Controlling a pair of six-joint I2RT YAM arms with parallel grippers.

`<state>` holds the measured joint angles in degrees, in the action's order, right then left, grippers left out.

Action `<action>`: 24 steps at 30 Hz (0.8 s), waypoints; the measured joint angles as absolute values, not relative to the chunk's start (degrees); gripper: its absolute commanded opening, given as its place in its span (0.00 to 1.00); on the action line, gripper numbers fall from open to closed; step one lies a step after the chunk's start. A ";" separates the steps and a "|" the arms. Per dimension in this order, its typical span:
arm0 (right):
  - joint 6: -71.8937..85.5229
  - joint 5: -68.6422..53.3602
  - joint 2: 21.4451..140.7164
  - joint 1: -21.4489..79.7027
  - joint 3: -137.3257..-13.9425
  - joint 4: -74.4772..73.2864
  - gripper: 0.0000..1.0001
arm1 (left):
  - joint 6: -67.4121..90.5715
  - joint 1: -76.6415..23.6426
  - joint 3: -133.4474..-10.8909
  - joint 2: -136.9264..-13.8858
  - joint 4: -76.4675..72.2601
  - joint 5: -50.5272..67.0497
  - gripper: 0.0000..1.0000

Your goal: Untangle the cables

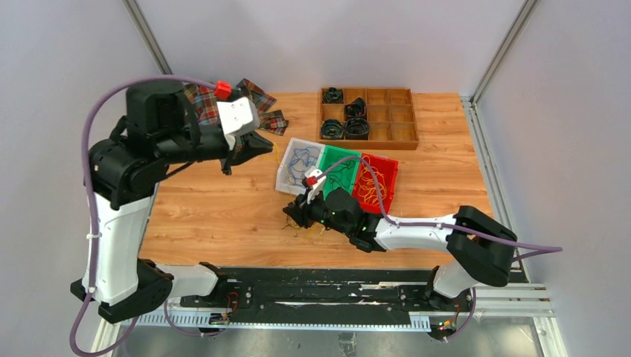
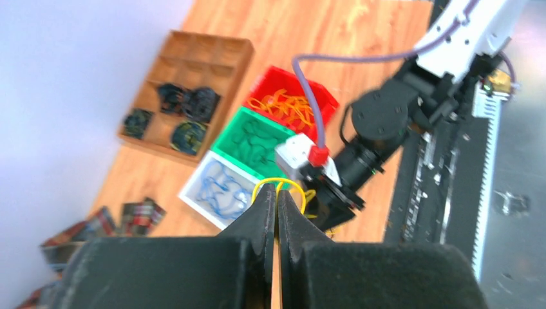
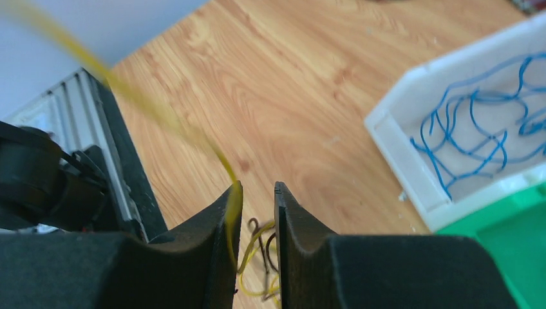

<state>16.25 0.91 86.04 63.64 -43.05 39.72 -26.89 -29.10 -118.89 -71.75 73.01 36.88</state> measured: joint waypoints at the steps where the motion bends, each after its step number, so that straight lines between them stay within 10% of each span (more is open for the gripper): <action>1: 16.53 1.23 86.70 63.64 -42.39 39.75 0.24 | -26.96 -29.12 -121.49 -72.34 72.93 36.12 0.00; 13: 19.51 3.25 93.34 63.64 -39.79 42.59 0.24 | -29.21 -29.12 -138.85 -76.18 71.96 28.23 0.00; 24: 23.22 3.22 97.14 63.64 -38.20 44.84 0.24 | -31.11 -29.12 -131.11 -67.77 52.07 17.50 0.00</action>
<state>23.22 3.22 97.14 63.64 -38.20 44.84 -31.11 -29.12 -131.11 -67.77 52.07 17.50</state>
